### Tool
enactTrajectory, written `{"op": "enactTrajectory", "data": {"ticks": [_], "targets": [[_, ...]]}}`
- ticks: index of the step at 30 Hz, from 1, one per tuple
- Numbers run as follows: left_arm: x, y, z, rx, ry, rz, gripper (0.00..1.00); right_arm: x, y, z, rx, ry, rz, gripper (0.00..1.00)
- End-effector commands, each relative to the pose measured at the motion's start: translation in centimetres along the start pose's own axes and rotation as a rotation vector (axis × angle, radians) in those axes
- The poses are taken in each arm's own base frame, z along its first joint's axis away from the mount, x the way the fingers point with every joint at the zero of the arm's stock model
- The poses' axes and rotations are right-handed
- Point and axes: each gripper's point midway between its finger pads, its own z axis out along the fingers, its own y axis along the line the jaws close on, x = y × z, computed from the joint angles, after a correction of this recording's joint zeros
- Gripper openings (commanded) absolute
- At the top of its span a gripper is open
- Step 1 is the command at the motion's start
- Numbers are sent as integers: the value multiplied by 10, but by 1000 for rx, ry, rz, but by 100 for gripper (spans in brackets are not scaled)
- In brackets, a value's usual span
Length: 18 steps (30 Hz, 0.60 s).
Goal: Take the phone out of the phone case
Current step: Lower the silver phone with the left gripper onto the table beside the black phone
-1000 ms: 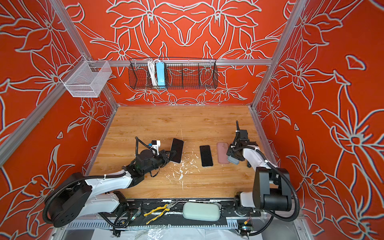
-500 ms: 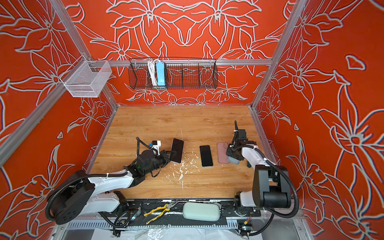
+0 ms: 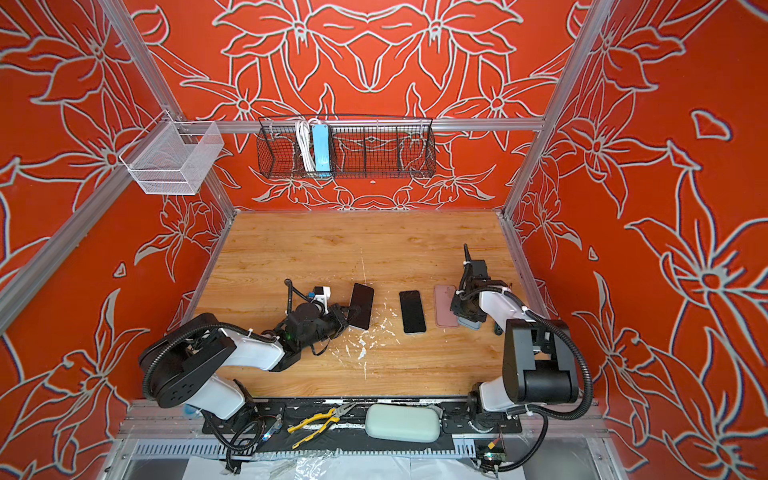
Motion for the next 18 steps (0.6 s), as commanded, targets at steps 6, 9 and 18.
{"op": "enactTrajectory", "data": {"ticks": [6,9,18], "targets": [[-5,-35,7,130,-13,2,0,-6,-6,-11,58,-14,-15,15],[-4,-33,9,133,-10,-9,0,-6,-10,-13,73,-18,-17,14],[0,-26,13,129,5,-26,0,-5,-2,-20,20,-38,-5,21]]}}
